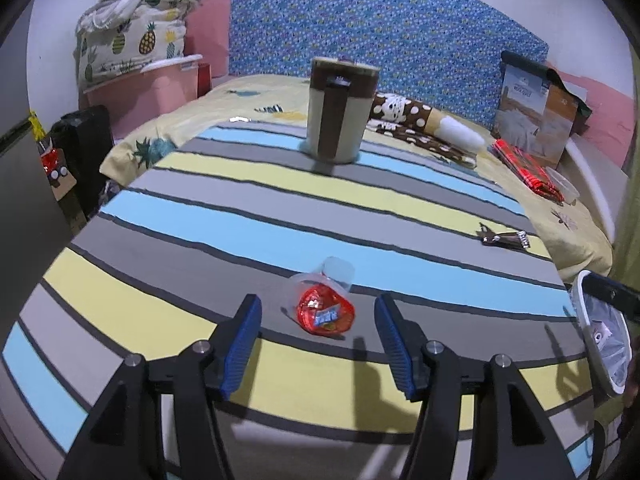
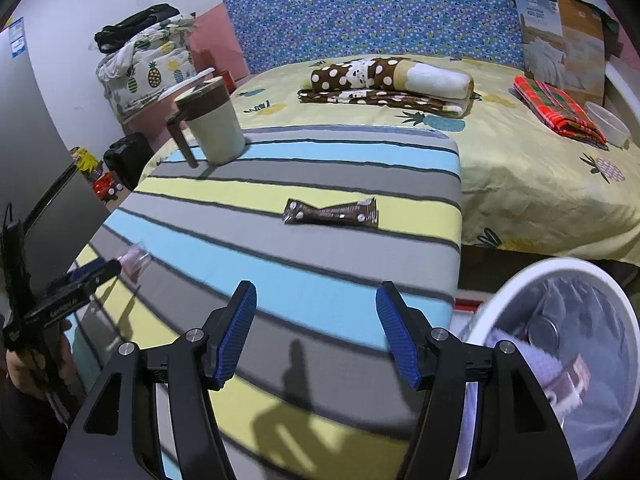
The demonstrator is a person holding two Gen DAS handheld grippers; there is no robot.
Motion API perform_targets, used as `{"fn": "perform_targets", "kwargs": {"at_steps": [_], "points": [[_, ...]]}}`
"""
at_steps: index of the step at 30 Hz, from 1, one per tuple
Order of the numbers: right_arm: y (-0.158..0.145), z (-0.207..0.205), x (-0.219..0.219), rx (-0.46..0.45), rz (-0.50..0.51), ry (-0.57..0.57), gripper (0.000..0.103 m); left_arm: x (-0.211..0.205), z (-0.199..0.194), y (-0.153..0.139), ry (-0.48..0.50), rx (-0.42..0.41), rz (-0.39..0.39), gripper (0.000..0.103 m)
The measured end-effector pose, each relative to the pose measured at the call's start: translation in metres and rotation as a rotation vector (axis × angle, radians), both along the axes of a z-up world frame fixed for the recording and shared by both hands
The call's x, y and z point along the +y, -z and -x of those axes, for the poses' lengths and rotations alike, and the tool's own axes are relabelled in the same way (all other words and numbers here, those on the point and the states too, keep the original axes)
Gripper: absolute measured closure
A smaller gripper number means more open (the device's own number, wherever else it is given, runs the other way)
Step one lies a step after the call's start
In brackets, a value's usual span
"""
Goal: Collect trash
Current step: 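Move both grippers back over the bed toward the cup and wrapper, then grasp the red plastic cup with the left gripper while the right grasps the brown wrapper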
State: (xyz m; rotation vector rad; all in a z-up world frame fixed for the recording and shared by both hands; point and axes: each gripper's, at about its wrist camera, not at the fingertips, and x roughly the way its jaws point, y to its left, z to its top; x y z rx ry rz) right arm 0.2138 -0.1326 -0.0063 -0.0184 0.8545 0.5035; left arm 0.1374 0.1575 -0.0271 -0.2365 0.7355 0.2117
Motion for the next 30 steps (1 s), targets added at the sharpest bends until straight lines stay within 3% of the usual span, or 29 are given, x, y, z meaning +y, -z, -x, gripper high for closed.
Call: {"fn": "perform_targets", "kwargs": {"at_steps": [10, 17, 20, 26, 30], "points": [[0.016, -0.057, 0.011, 0.044, 0.042, 0.011, 0.039, 0.007, -0.02, 0.008, 0.034, 0.032, 0.051, 0.042], [0.032, -0.089, 0.008, 0.126, 0.009, 0.024, 0.039, 0.003, -0.028, 0.012, 0.076, 0.042, 0.083, 0.042], [0.031, -0.082, 0.012, 0.141, -0.003, -0.011, 0.039, 0.002, -0.026, 0.01, 0.087, 0.034, 0.094, 0.042], [0.03, -0.035, 0.045, 0.183, -0.015, -0.245, 0.039, -0.006, -0.02, 0.01, 0.115, 0.024, 0.115, 0.042], [0.022, -0.005, 0.057, 0.149, -0.015, -0.329, 0.039, -0.01, -0.017, 0.009, 0.118, 0.025, 0.117, 0.042]]}}
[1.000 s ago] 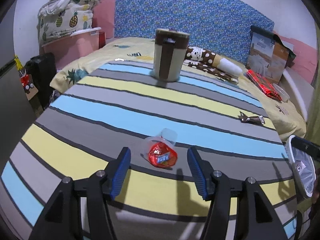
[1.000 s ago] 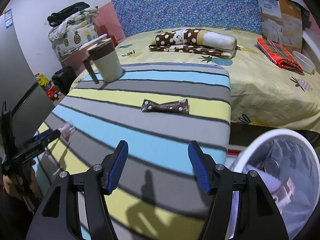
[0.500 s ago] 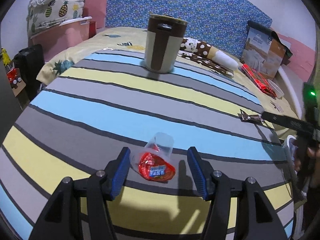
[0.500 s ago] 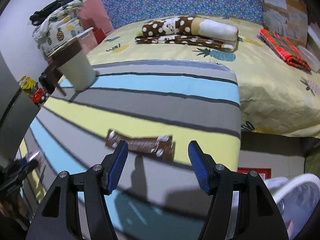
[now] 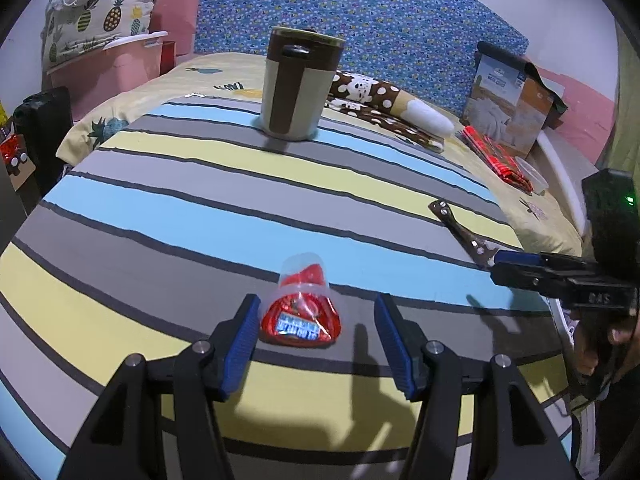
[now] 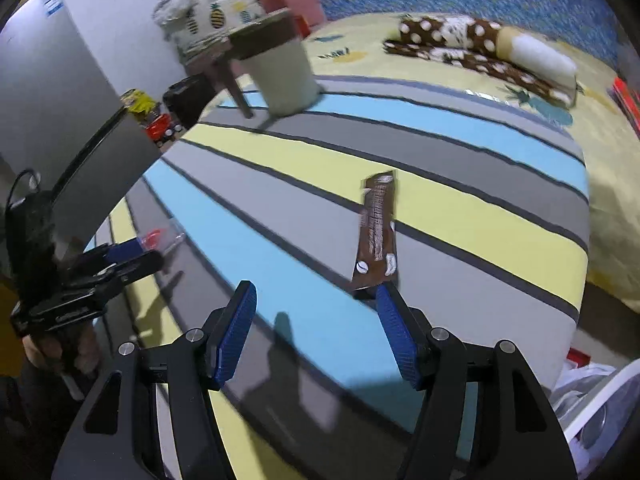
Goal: Collect trash
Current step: 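Grasp the red plastic cup with the left gripper while the right grasps the brown wrapper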
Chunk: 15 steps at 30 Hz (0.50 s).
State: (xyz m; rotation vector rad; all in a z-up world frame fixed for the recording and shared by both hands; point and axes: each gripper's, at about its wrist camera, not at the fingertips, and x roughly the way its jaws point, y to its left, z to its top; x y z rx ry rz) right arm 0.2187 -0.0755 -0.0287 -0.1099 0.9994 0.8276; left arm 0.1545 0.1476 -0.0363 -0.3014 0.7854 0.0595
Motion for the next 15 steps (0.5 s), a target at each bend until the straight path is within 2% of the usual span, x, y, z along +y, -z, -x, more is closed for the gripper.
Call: {"fn": "perform_targets", "kwargs": {"at_steps": [3, 8, 10, 12, 13, 14, 15], "points": [[-0.009, 0.007, -0.002, -0.075, 0.036, 0.063, 0.039, -0.001, 0.0, 0.0, 0.0, 0.001, 0.003, 0.043], [-0.004, -0.004, 0.003, -0.079, 0.082, 0.162, 0.04, -0.002, -0.003, 0.004, -0.009, 0.022, 0.009, 0.043], [0.004, -0.006, 0.011, -0.072, 0.116, 0.166, 0.047, -0.002, -0.005, 0.006, -0.019, 0.036, 0.011, 0.048], [0.009, -0.005, 0.016, -0.077, 0.142, 0.16, 0.062, -0.002, -0.006, 0.007, -0.031, 0.047, 0.001, 0.056], [0.007, -0.007, 0.017, -0.101, 0.155, 0.166, 0.067, -0.003, -0.007, 0.007, -0.037, 0.051, -0.009, 0.056], [0.005, -0.01, 0.014, -0.102, 0.161, 0.159, 0.078, -0.004, -0.006, 0.006, -0.037, 0.05, -0.014, 0.057], [0.004, -0.007, 0.012, -0.099, 0.158, 0.166, 0.078, -0.006, -0.006, 0.006, -0.037, 0.049, -0.016, 0.057]]}}
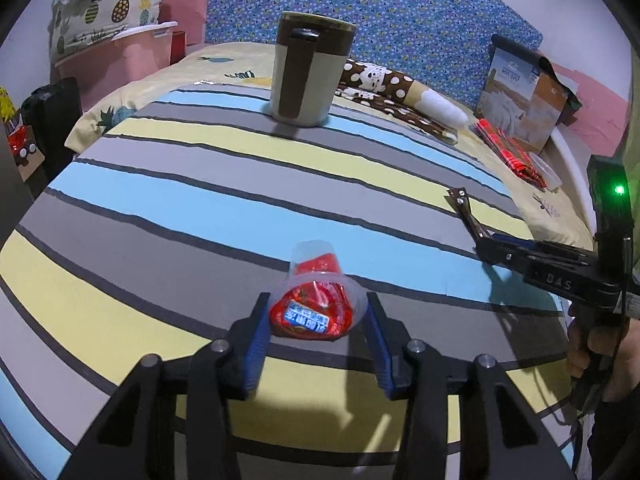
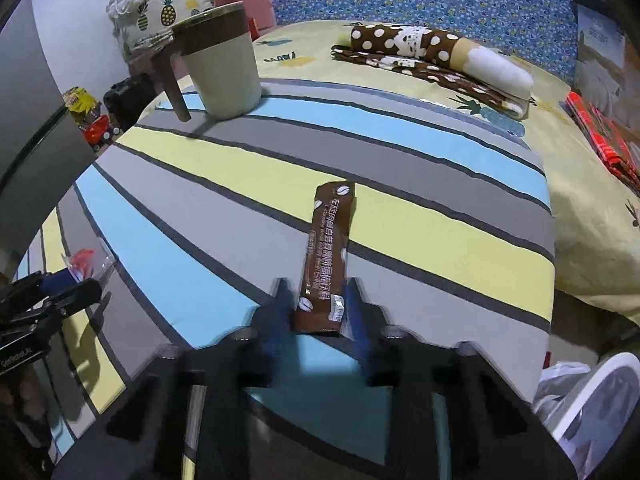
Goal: Collect trash
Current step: 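Grasp the red plastic cup with the left gripper while the right grasps the brown wrapper, then carry the cup and wrapper over the bin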
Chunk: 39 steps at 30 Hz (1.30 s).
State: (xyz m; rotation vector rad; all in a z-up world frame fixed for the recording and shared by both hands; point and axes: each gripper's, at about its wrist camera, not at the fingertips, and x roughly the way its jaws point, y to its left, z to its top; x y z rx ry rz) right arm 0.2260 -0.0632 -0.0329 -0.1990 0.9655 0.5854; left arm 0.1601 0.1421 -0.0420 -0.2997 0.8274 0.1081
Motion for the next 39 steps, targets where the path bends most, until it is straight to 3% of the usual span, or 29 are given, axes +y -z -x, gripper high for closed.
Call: {"fn": "perform_targets", "kwargs": {"at_steps": [5, 7, 8, 20, 31, 35, 39], "points": [[-0.008, 0.004, -0.022, -0.01, -0.044, 0.037, 0.081, -0.011, 0.007, -0.004, 0.022, -0.021, 0.0, 0.057], [-0.011, 0.007, -0.03, -0.011, -0.067, 0.049, 0.088, -0.018, 0.011, -0.007, 0.038, -0.03, 0.0, 0.057], [-0.012, 0.012, -0.035, -0.012, -0.076, 0.054, 0.097, -0.022, 0.012, -0.009, 0.045, -0.034, 0.001, 0.057], [-0.011, 0.05, -0.065, 0.021, -0.151, 0.094, 0.098, -0.064, 0.042, -0.027, 0.13, -0.069, -0.003, 0.057], [-0.015, 0.069, -0.072, -0.004, -0.177, 0.094, 0.097, -0.086, 0.059, -0.033, 0.173, -0.078, -0.005, 0.057], [-0.009, 0.058, -0.062, -0.046, -0.129, 0.075, 0.081, -0.084, 0.062, -0.035, 0.164, -0.082, -0.001, 0.057], [0.003, 0.04, -0.05, -0.007, -0.097, 0.066, 0.079, -0.083, 0.064, -0.036, 0.158, -0.082, -0.005, 0.057]]}}
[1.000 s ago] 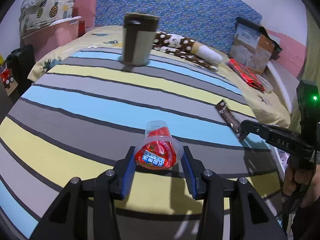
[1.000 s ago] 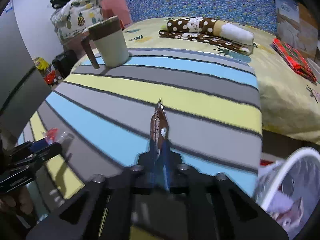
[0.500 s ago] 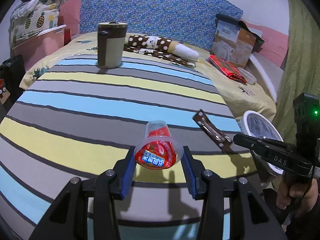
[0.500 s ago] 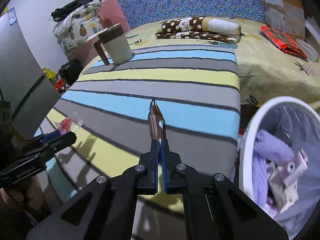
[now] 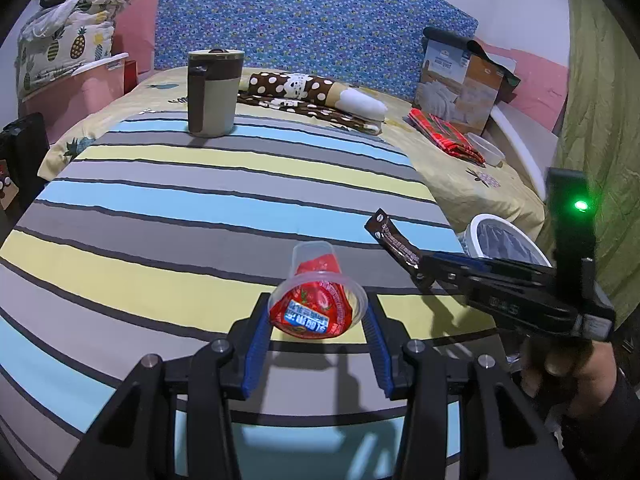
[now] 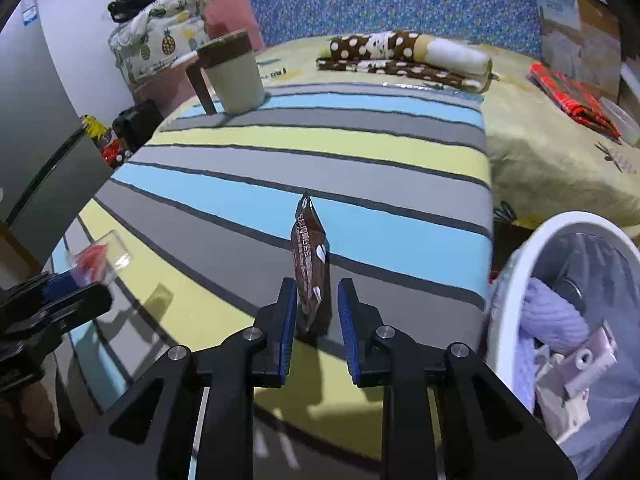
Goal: Collect trash
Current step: 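Carry the cup and wrapper over the bin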
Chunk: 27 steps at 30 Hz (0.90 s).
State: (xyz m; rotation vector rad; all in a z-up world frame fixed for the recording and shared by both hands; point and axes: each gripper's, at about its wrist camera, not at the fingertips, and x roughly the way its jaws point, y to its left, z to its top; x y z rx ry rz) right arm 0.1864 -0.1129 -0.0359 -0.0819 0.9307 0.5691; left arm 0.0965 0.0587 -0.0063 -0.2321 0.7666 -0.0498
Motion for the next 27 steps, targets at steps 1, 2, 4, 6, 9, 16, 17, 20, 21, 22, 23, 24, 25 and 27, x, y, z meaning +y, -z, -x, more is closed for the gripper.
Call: {"fn": "perform_targets", "kwargs": {"at_steps": [1, 2, 4, 6, 9, 16, 17, 20, 21, 22, 23, 24, 25, 27], "points": [[0.001, -0.002, 0.003, 0.002, 0.01, -0.01, 0.079, 0.0, 0.0, 0.0, -0.002, 0.001, -0.001, 0.057], [0.002, -0.003, 0.006, -0.001, 0.021, -0.019, 0.079, 0.0, 0.0, 0.001, -0.004, 0.003, -0.001, 0.057], [0.006, -0.007, 0.01, 0.013, 0.039, -0.023, 0.079, 0.001, 0.0, 0.003, -0.009, 0.007, -0.001, 0.057], [0.006, -0.008, 0.008, 0.019, 0.038, -0.01, 0.091, 0.001, -0.001, 0.003, -0.009, 0.009, 0.0, 0.057], [0.002, -0.004, 0.0, 0.024, 0.014, 0.011, 0.092, -0.001, -0.001, 0.003, -0.004, 0.009, -0.002, 0.057], [-0.013, 0.025, -0.015, -0.012, -0.036, 0.024, 0.092, -0.01, 0.001, -0.001, 0.015, -0.004, -0.004, 0.057], [-0.016, 0.029, -0.017, -0.015, -0.045, 0.029, 0.092, -0.012, 0.002, -0.003, 0.019, -0.008, -0.003, 0.057], [-0.025, 0.039, -0.028, -0.031, -0.072, 0.051, 0.092, -0.018, 0.004, -0.006, 0.031, -0.017, -0.001, 0.057], [-0.028, 0.042, -0.032, -0.035, -0.081, 0.059, 0.092, -0.02, 0.005, -0.007, 0.036, -0.019, -0.001, 0.057], [-0.03, 0.044, -0.036, -0.038, -0.09, 0.068, 0.092, -0.022, 0.005, -0.007, 0.04, -0.021, 0.0, 0.057], [-0.033, 0.047, -0.039, -0.042, -0.098, 0.077, 0.092, -0.025, 0.006, -0.008, 0.046, -0.024, 0.001, 0.057], [-0.036, 0.05, -0.045, -0.051, -0.107, 0.09, 0.092, -0.028, 0.006, -0.009, 0.053, -0.027, 0.001, 0.057], [-0.039, 0.052, -0.048, -0.057, -0.113, 0.097, 0.092, -0.031, 0.006, -0.011, 0.058, -0.029, 0.0, 0.057], [-0.044, 0.057, -0.055, -0.071, -0.123, 0.114, 0.092, -0.037, 0.007, -0.013, 0.07, -0.033, 0.003, 0.057]]}}
